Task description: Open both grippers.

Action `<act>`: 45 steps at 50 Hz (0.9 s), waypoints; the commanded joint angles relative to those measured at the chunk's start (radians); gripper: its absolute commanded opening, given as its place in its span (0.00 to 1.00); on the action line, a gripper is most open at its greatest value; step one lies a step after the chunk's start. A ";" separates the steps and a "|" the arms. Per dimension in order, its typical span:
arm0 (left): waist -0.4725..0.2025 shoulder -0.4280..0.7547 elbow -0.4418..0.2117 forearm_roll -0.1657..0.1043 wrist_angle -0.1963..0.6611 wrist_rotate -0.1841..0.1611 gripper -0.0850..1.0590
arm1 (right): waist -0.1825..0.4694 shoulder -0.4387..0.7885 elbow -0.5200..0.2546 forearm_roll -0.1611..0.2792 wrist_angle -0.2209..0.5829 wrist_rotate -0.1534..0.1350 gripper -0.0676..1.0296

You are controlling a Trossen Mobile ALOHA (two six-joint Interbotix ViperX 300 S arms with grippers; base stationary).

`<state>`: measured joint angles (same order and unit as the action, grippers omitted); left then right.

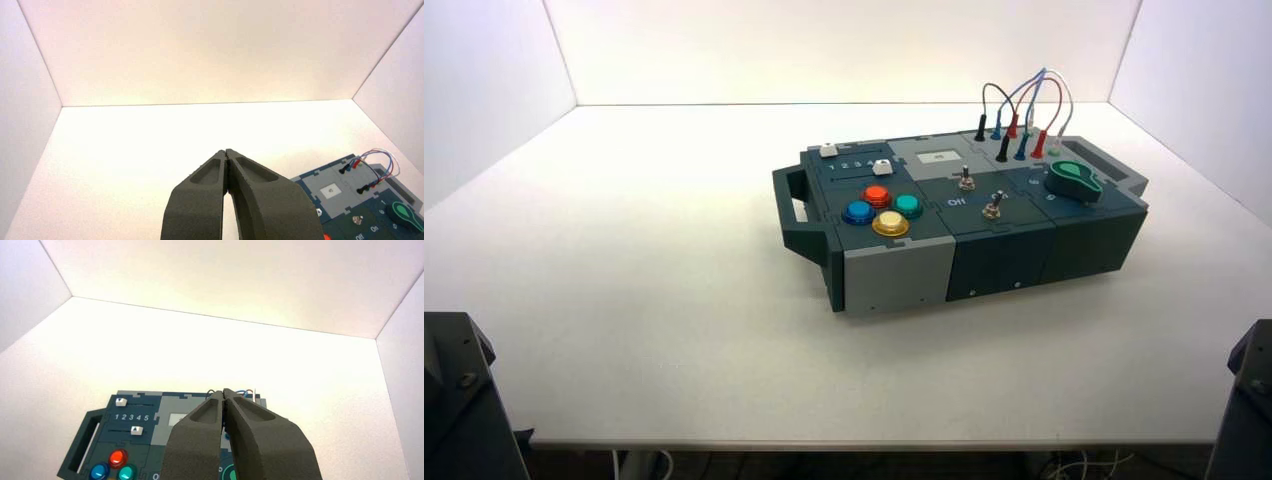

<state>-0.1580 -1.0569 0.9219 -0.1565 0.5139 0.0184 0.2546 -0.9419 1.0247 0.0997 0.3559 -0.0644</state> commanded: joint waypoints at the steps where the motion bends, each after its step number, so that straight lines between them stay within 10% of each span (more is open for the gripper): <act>1: -0.005 0.008 -0.029 0.002 -0.012 0.003 0.05 | -0.002 0.005 -0.023 0.002 -0.005 -0.002 0.04; 39: -0.005 0.011 -0.011 0.000 0.003 0.012 0.05 | 0.002 -0.011 -0.008 -0.012 -0.038 -0.014 0.05; 45: -0.005 0.014 -0.011 0.002 -0.008 0.014 0.19 | 0.002 -0.025 -0.008 -0.018 -0.038 -0.017 0.12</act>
<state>-0.1580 -1.0508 0.9235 -0.1549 0.5200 0.0291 0.2546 -0.9603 1.0339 0.0859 0.3298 -0.0767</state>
